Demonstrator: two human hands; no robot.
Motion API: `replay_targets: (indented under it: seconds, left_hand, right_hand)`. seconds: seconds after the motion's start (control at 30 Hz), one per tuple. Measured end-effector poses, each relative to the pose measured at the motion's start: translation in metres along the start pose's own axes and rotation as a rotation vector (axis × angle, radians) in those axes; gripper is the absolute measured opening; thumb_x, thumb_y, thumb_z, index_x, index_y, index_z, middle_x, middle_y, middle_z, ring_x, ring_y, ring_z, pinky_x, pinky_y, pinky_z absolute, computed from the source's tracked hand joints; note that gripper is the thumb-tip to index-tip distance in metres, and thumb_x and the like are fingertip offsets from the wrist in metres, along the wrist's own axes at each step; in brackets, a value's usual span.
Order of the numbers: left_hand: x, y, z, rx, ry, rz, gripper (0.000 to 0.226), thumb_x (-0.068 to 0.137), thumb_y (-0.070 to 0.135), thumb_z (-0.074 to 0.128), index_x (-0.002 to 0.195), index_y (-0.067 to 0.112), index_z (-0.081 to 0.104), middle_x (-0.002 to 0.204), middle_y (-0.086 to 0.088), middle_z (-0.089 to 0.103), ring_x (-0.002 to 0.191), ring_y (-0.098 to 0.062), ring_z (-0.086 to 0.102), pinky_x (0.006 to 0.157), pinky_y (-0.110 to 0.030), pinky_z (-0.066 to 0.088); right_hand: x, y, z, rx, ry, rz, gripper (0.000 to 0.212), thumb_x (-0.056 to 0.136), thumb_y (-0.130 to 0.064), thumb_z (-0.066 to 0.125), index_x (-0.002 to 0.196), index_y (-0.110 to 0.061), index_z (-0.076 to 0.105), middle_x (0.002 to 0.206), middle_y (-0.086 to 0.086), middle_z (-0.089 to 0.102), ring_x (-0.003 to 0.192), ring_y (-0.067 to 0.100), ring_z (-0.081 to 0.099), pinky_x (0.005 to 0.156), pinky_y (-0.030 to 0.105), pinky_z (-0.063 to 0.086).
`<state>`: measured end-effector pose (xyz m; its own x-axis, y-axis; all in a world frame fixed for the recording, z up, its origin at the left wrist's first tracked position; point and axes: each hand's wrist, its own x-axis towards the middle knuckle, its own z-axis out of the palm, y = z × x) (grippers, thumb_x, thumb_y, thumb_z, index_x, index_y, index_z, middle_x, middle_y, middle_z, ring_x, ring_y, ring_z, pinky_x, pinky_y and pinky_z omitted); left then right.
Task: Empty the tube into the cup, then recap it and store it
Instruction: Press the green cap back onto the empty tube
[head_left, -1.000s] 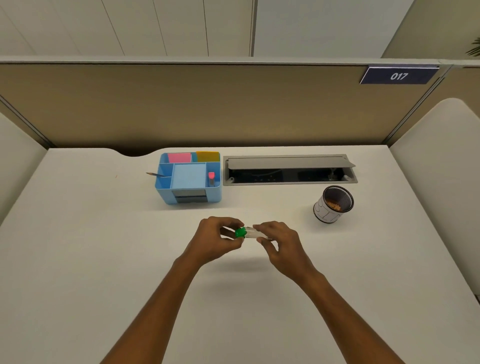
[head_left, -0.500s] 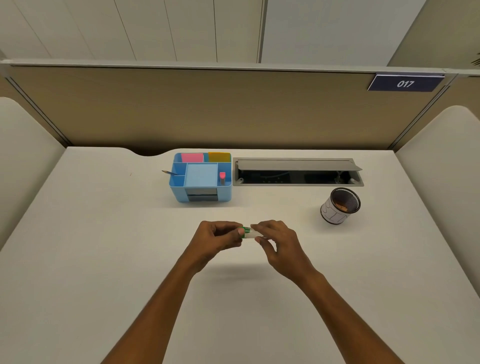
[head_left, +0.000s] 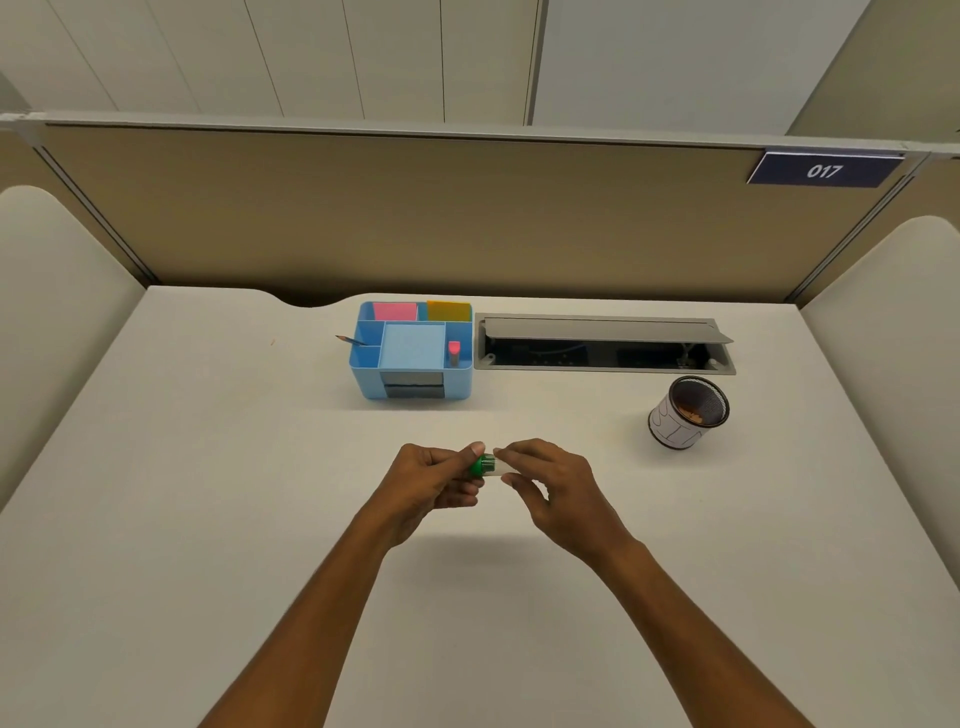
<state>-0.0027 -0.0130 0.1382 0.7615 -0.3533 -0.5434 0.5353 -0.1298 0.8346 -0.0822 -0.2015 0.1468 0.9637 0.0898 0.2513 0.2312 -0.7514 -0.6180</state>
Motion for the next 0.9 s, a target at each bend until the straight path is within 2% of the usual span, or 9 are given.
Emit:
replay_targets:
  seconds: [0.13, 0.27, 0.37, 0.53, 0.7, 0.77, 0.83, 0.9]
  left_hand:
    - [-0.002, -0.003, 0.0, -0.031, -0.019, 0.033, 0.029, 0.07, 0.044, 0.08, 0.081, 0.018, 0.086, 0.086, -0.016, 0.081, 0.07, -0.022, 0.078, 0.066, -0.026, 0.063]
    - [-0.002, -0.003, 0.002, -0.056, -0.018, 0.041, 0.031, 0.072, 0.041, 0.08, 0.087, 0.014, 0.085, 0.089, -0.017, 0.081, 0.072, -0.023, 0.078, 0.068, -0.026, 0.063]
    - [0.0, 0.002, 0.005, -0.066, -0.014, 0.03, 0.038, 0.071, 0.041, 0.081, 0.091, 0.009, 0.085, 0.09, -0.018, 0.081, 0.072, -0.024, 0.078, 0.068, -0.027, 0.063]
    - [0.004, 0.009, 0.01, -0.068, 0.001, 0.003, 0.036, 0.068, 0.041, 0.082, 0.086, 0.01, 0.084, 0.086, -0.017, 0.081, 0.069, -0.022, 0.078, 0.065, -0.026, 0.063]
    - [0.012, 0.006, 0.011, -0.053, 0.036, 0.002, 0.044, 0.068, 0.043, 0.081, 0.093, 0.007, 0.084, 0.086, -0.015, 0.082, 0.072, -0.024, 0.079, 0.07, -0.03, 0.065]
    - [0.017, 0.005, 0.01, -0.035, 0.074, 0.021, 0.046, 0.067, 0.046, 0.08, 0.094, 0.009, 0.083, 0.086, -0.013, 0.082, 0.075, -0.026, 0.08, 0.071, -0.031, 0.065]
    - [0.023, 0.003, 0.004, -0.046, 0.125, 0.043, 0.044, 0.07, 0.045, 0.08, 0.096, 0.01, 0.083, 0.087, -0.012, 0.082, 0.077, -0.027, 0.08, 0.073, -0.033, 0.065]
    - [0.031, 0.001, -0.003, -0.058, 0.192, 0.044, 0.041, 0.078, 0.041, 0.08, 0.101, 0.008, 0.081, 0.089, -0.012, 0.082, 0.079, -0.026, 0.08, 0.08, -0.038, 0.066]
  right_hand:
    - [0.003, 0.0, -0.002, 0.135, 0.028, 0.06, 0.027, 0.09, -0.009, 0.072, 0.117, -0.012, 0.074, 0.107, 0.003, 0.075, 0.084, 0.008, 0.067, 0.077, 0.01, 0.051]
    - [0.004, -0.001, -0.003, 0.189, 0.079, 0.082, 0.026, 0.087, -0.008, 0.076, 0.112, -0.011, 0.077, 0.102, 0.003, 0.079, 0.082, 0.006, 0.07, 0.078, 0.009, 0.051]
    - [0.005, 0.0, -0.005, 0.192, 0.112, 0.083, 0.026, 0.084, -0.009, 0.079, 0.11, -0.013, 0.078, 0.099, 0.002, 0.08, 0.084, 0.008, 0.072, 0.081, 0.01, 0.052]
    - [0.007, 0.006, -0.007, 0.212, 0.136, 0.091, 0.028, 0.084, -0.011, 0.08, 0.112, -0.014, 0.078, 0.098, 0.0, 0.08, 0.086, 0.007, 0.073, 0.082, 0.016, 0.056]
    - [0.008, 0.01, 0.004, 0.19, 0.137, 0.086, 0.029, 0.086, -0.011, 0.078, 0.114, -0.017, 0.076, 0.101, -0.004, 0.079, 0.088, 0.004, 0.072, 0.082, 0.019, 0.058]
    - [0.014, 0.011, 0.009, 0.134, 0.104, 0.076, 0.029, 0.088, -0.013, 0.076, 0.117, -0.016, 0.074, 0.107, -0.003, 0.078, 0.092, 0.006, 0.071, 0.085, 0.024, 0.059]
    - [0.025, 0.012, 0.016, 0.041, 0.045, 0.066, 0.032, 0.09, -0.015, 0.074, 0.123, -0.016, 0.071, 0.119, 0.001, 0.075, 0.106, 0.013, 0.07, 0.094, 0.032, 0.058]
    - [0.038, 0.014, 0.026, -0.029, -0.016, 0.073, 0.036, 0.092, -0.013, 0.071, 0.128, -0.016, 0.068, 0.131, 0.003, 0.069, 0.117, 0.018, 0.065, 0.102, 0.034, 0.053]
